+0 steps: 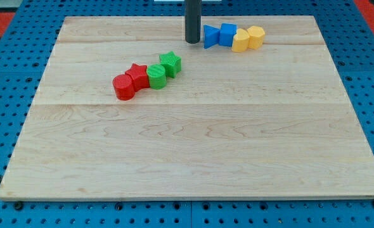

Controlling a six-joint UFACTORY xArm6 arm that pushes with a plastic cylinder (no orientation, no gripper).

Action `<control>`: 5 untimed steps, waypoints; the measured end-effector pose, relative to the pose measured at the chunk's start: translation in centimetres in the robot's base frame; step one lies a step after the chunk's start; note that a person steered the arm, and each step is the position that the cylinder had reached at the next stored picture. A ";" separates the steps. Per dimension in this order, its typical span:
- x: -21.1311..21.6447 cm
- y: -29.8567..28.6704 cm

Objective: Move the blue cube to the center

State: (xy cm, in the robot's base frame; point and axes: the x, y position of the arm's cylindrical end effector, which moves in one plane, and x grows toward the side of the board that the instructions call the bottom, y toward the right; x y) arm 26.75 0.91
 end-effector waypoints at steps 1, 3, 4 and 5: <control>0.0 0.0; 3.1 3.6; 3.3 6.5; 3.2 8.8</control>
State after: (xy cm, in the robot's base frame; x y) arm 29.98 9.74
